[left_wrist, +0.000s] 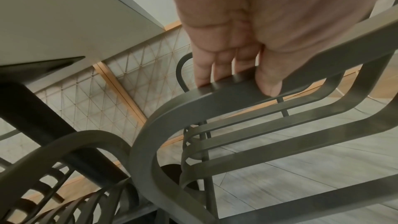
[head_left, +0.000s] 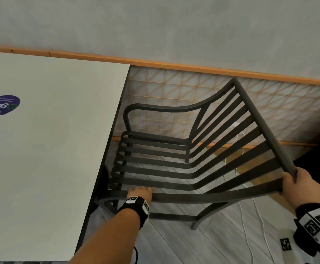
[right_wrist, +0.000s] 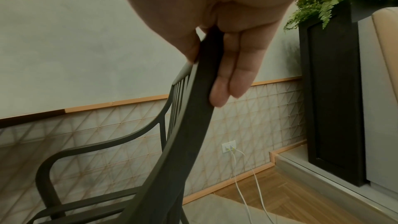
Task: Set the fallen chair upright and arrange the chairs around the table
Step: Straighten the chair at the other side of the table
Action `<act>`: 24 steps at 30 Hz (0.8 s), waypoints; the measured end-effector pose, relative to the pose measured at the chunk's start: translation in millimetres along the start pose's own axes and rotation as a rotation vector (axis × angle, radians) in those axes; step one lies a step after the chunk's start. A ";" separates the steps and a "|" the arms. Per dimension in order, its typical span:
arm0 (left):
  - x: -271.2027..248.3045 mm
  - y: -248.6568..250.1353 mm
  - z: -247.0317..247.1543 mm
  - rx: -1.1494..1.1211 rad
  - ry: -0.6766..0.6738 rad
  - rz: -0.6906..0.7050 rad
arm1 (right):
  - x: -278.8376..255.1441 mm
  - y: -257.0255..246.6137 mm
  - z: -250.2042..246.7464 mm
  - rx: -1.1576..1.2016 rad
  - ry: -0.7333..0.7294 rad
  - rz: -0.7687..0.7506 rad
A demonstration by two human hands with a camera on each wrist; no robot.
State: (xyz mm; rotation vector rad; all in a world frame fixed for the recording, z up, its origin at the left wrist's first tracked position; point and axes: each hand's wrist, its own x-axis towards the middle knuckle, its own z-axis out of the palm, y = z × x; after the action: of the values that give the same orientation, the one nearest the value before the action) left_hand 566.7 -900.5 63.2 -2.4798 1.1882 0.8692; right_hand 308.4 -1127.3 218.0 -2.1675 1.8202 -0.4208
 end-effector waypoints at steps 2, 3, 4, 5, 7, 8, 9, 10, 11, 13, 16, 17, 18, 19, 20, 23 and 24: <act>-0.5 -5.9 0.7 0.006 -0.003 -0.024 | -3.5 -4.0 3.4 0.017 -0.016 -0.002; -1.0 -8.6 1.4 0.014 -0.008 -0.037 | -5.8 -5.7 4.9 0.017 -0.021 -0.003; -1.2 -10.8 2.7 0.022 -0.013 -0.052 | -8.5 -7.6 6.0 0.014 -0.029 -0.008; -1.9 -12.6 3.9 0.030 -0.018 -0.067 | -11.2 -9.3 6.8 0.015 -0.034 -0.010; -2.6 -15.3 6.6 0.045 -0.017 -0.088 | -15.0 -11.9 8.0 0.017 -0.039 -0.013; -2.8 -16.2 7.9 0.053 -0.015 -0.091 | -15.7 -12.3 8.6 0.017 -0.041 -0.012; -3.2 -16.6 8.9 0.058 -0.015 -0.091 | -15.8 -12.2 9.0 0.017 -0.041 -0.010; -3.3 -17.0 9.6 0.059 -0.013 -0.090 | -15.4 -11.2 9.6 0.018 -0.041 -0.012; -3.9 -16.7 9.9 0.057 -0.010 -0.089 | -15.5 -10.2 9.7 0.014 -0.040 -0.014; -5.3 -17.5 10.6 0.053 -0.006 -0.086 | -15.6 -7.6 10.6 0.007 -0.041 -0.015; -5.9 -20.8 12.3 0.042 -0.009 -0.073 | -19.3 -6.2 10.1 0.011 -0.034 -0.017; -6.0 -22.0 12.1 0.036 -0.008 -0.070 | -20.5 -6.1 9.9 0.017 -0.035 -0.020; -5.6 -22.9 11.5 0.029 -0.003 -0.065 | -20.4 -6.0 9.8 0.019 -0.039 -0.024; -5.5 -23.1 10.8 0.025 0.001 -0.060 | -18.7 -5.4 9.9 0.017 -0.043 -0.027; -5.1 -23.1 10.4 0.020 0.005 -0.054 | -16.0 -5.2 10.1 0.012 -0.048 -0.027; -2.2 -19.4 11.0 0.005 0.018 -0.035 | -6.0 -5.2 9.2 0.014 -0.053 -0.033; -0.3 -17.6 11.3 -0.004 0.020 -0.035 | -4.0 -7.4 7.7 0.022 -0.048 -0.037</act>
State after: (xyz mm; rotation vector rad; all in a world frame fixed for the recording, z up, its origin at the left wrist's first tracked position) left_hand 575.7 -883.9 54.0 -2.5108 1.1465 0.8397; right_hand 317.5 -1121.9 213.6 -2.1801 1.7449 -0.3909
